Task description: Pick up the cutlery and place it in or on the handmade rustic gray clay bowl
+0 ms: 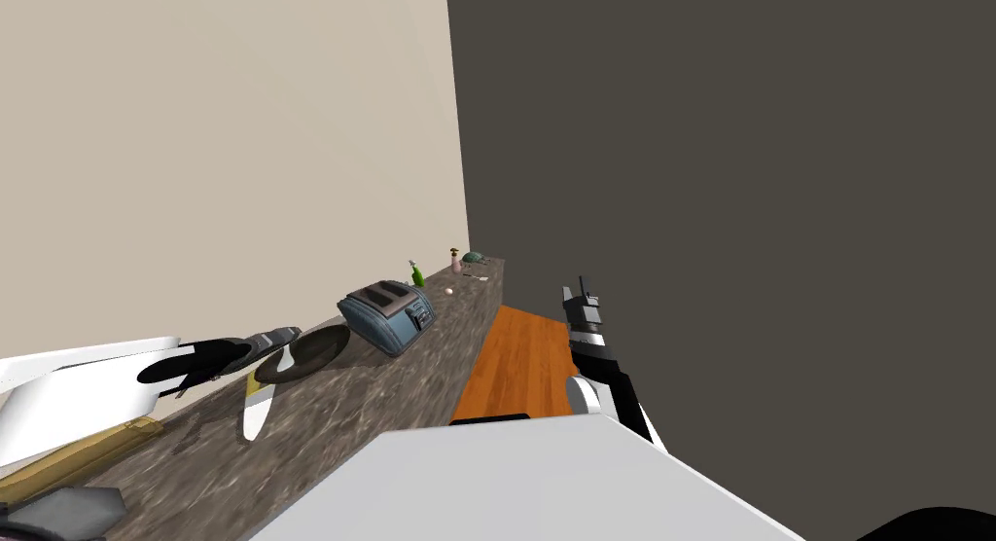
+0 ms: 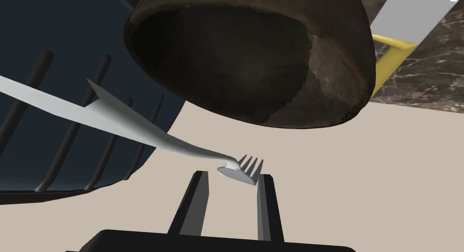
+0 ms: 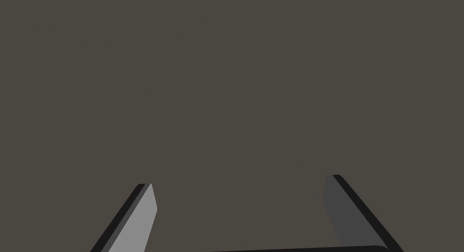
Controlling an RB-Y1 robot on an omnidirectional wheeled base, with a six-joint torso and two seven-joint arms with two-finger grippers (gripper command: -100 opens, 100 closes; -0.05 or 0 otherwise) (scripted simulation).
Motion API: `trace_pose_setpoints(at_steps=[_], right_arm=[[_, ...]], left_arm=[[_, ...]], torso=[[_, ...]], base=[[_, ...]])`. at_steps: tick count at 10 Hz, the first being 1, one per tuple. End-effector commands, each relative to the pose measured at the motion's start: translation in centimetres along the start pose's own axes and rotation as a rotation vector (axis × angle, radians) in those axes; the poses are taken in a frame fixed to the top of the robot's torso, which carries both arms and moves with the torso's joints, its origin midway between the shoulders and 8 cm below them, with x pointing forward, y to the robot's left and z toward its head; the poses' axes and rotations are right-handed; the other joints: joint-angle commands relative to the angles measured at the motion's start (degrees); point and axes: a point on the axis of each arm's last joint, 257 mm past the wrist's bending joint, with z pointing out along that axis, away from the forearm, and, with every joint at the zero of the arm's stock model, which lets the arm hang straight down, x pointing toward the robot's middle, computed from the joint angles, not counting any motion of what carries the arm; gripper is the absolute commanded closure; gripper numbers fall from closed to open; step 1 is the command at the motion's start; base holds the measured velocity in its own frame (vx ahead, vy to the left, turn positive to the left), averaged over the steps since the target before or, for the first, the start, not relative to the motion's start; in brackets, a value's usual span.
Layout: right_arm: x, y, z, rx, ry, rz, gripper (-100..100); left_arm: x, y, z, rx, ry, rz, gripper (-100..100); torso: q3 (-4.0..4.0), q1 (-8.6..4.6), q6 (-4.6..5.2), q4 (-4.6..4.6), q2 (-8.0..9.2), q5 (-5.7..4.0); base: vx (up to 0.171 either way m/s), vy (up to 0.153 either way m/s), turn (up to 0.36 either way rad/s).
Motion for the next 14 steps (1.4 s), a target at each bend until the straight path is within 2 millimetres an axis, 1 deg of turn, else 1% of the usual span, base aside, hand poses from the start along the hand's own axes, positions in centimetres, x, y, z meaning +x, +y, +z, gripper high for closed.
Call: trace_pose_setpoints(at_steps=[1,2,4,5,6,10,11,12,13,14], right_arm=[[0.0,0.0,0.0,0.0,0.0,0.0,0],[0.0,0.0,0.0,0.0,0.0,0.0,0],[0.0,0.0,0.0,0.0,0.0,0.0,0],[0.0,0.0,0.0,0.0,0.0,0.0,0],[0.0,0.0,0.0,0.0,0.0,0.0,0],[0.0,0.0,0.0,0.0,0.0,0.0,0],[0.0,0.0,0.0,0.0,0.0,0.0,0],[0.0,0.0,0.0,0.0,0.0,0.0,0],[0.0,0.0,0.0,0.0,0.0,0.0,0],[0.0,0.0,0.0,0.0,0.0,0.0,0]], left_arm=[[0.3,0.7,-0.2,-0.01,0.005,0.0,100],[0.8,2.4,-0.4,-0.043,0.021,-0.004,100],[1.1,3.3,-0.5,-0.06,0.03,-0.005,100],[0.9,2.9,-0.5,-0.054,0.027,-0.008,100],[0.9,2.9,-0.5,-0.054,0.027,-0.006,-100],[0.9,2.9,-0.5,-0.054,0.027,-0.006,-100],[0.9,2.9,-0.5,-0.054,0.027,-0.006,0],[0.4,3.8,-1.0,-0.08,0.024,-0.027,-100],[0.4,3.8,-1.0,-0.08,0.024,-0.027,-100],[-0.2,4.7,-1.4,-0.106,0.02,-0.048,-100]], torso=[[0.0,0.0,0.0,0.0,0.0,0.0],[0.03,-0.06,-0.1,0.01,0.06,-0.02],[0.0,-0.08,-0.04,0.0,-0.01,-0.05],[0.0,-0.09,-0.08,0.01,0.0,-0.05],[0.06,-0.15,-0.1,0.03,0.1,-0.06],[0.14,-0.21,-0.11,0.07,0.23,-0.08],[0.14,-0.21,-0.11,0.07,0.23,-0.08],[0.15,-0.21,-0.11,0.07,0.24,-0.08],[0.24,-0.2,-0.05,0.09,0.42,-0.1],[0.31,-0.15,-0.11,0.13,0.53,-0.07]], base=[[0.03,0.021,-0.057],[0.043,0.024,-0.166],[0.05,0.025,-0.137],[0.018,0.011,-0.013],[0.0,0.0,0.0],[0.0,0.0,0.0],[0.0,0.0,0.0],[-0.066,0.012,-0.214],[-0.092,0.024,-0.152],[-0.095,0.02,-0.223]])
